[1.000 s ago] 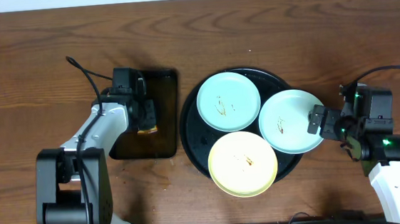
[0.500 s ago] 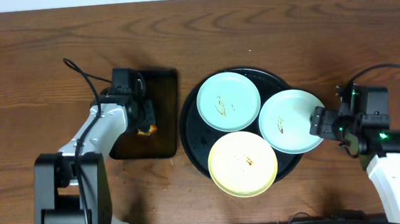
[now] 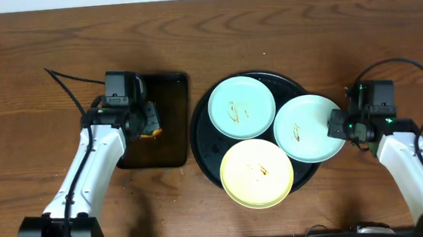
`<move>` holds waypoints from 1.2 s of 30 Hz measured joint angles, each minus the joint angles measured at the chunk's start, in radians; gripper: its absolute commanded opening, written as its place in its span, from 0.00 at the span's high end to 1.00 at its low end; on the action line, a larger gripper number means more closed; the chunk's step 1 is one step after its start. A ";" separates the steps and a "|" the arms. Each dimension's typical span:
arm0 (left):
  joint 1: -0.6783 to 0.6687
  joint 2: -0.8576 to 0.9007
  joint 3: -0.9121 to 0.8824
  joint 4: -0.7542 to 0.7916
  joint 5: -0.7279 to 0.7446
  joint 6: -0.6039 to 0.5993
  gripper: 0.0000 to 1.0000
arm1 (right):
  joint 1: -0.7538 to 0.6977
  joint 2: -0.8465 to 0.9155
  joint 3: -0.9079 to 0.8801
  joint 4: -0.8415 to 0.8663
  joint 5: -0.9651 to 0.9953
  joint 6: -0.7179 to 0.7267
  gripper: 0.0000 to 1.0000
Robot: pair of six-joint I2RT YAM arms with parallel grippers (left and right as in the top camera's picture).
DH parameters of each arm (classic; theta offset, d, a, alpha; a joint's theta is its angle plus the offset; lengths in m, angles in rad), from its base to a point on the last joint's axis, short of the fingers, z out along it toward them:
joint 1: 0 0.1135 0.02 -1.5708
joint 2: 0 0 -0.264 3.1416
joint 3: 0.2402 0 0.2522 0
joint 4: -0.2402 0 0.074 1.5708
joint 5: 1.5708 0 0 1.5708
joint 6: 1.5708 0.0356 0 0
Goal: Clean dirty plates on tray and stack at the side
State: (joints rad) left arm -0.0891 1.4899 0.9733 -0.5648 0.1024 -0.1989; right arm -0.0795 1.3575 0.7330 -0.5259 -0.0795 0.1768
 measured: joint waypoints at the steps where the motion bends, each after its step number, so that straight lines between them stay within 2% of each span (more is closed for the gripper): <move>1: 0.000 0.000 0.000 -0.002 0.003 0.000 0.92 | 0.000 0.015 0.000 0.010 0.000 0.002 0.61; 5: 0.000 0.000 0.000 -0.003 0.004 -0.007 0.92 | -0.001 0.064 0.000 0.019 0.003 0.002 0.69; 10: 0.000 0.000 0.000 -0.004 0.005 -0.007 0.92 | -0.004 0.120 0.008 0.027 -0.002 0.000 0.88; 15: 0.000 0.000 0.000 0.008 0.041 -0.006 0.93 | -0.005 0.127 0.009 0.024 -0.008 -0.001 0.99; 20: 0.000 -0.039 0.000 0.093 0.112 -0.003 0.93 | -0.005 0.126 0.019 0.026 -0.018 0.002 0.99; 27: 0.000 -0.203 0.001 0.266 0.134 -0.003 0.93 | -0.005 0.126 0.019 0.026 -0.020 0.002 0.99; 36: 0.000 -0.249 0.002 0.273 0.101 -0.007 0.92 | -0.005 0.126 0.019 0.026 -0.020 0.002 0.99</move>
State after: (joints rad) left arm -0.0891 1.2407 0.9749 -0.2920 0.2035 -0.2062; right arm -0.0841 1.4837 0.7521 -0.5003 -0.0998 0.1787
